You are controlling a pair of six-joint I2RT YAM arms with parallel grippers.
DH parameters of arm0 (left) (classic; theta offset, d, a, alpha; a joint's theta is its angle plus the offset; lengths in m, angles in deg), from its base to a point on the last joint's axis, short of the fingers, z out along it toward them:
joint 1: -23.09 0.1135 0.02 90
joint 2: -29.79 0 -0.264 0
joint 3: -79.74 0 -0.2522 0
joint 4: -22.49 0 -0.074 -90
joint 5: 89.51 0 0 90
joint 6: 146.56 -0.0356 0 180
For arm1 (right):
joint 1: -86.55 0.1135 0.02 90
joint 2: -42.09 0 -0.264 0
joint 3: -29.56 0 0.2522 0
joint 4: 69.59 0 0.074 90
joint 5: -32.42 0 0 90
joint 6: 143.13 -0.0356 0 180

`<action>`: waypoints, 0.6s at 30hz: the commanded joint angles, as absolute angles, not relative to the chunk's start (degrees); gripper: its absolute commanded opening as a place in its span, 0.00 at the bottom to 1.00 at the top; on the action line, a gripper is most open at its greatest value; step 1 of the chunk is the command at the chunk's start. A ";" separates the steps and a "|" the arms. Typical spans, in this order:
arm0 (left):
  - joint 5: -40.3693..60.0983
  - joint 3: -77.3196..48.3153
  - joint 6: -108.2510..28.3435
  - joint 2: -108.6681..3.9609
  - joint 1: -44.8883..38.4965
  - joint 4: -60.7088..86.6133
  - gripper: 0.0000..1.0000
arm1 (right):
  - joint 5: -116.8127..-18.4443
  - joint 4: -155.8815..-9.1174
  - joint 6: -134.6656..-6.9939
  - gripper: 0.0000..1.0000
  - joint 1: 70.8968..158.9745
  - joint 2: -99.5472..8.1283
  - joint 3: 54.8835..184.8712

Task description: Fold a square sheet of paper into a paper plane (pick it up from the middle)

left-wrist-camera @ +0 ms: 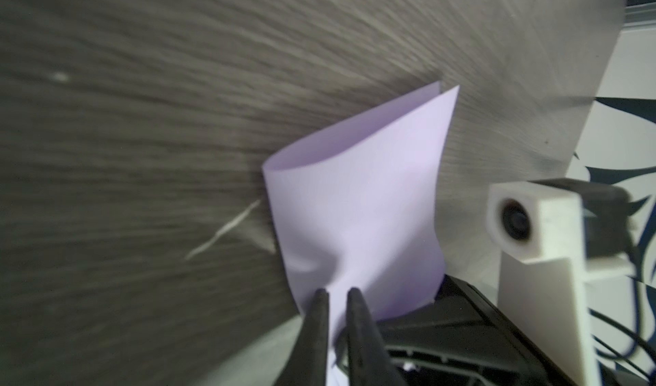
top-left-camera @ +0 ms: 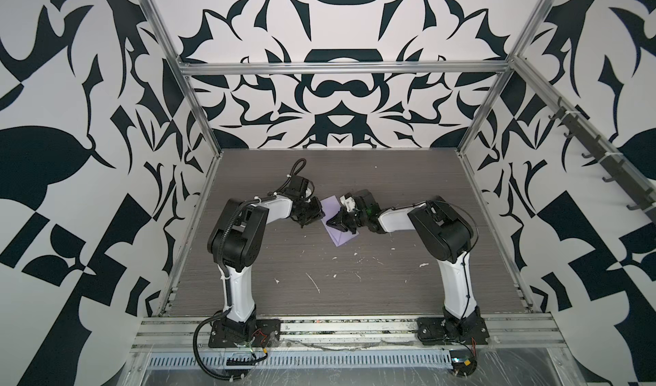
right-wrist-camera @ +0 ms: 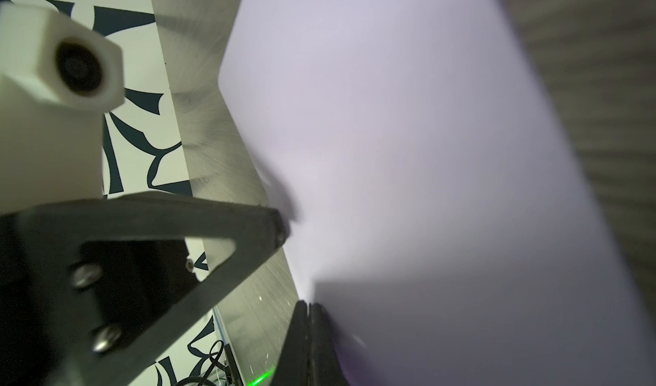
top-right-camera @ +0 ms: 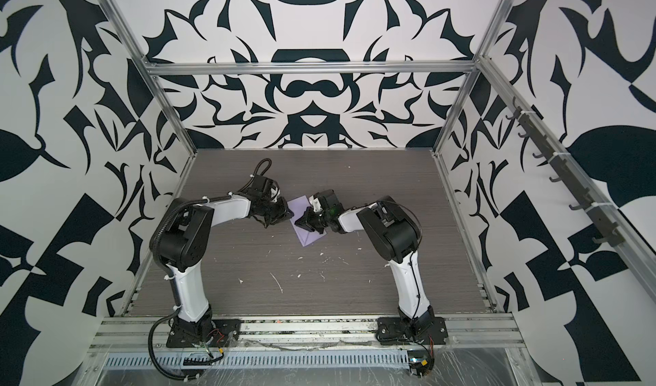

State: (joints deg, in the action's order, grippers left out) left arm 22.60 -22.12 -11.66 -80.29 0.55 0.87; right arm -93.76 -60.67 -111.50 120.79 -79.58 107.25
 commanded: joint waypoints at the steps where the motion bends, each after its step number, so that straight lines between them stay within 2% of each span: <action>1: 25.29 -25.66 -9.67 -75.29 0.72 2.28 0.20 | -92.16 -60.01 -111.14 0.00 121.09 -79.37 107.09; 8: 26.68 -33.86 -7.53 -69.82 0.73 7.11 0.26 | -93.39 -57.81 -112.32 0.00 121.09 -77.68 107.53; 18: 33.16 -41.68 -3.28 -68.98 0.44 20.44 0.33 | -92.85 -56.87 -112.90 0.00 120.78 -75.47 105.84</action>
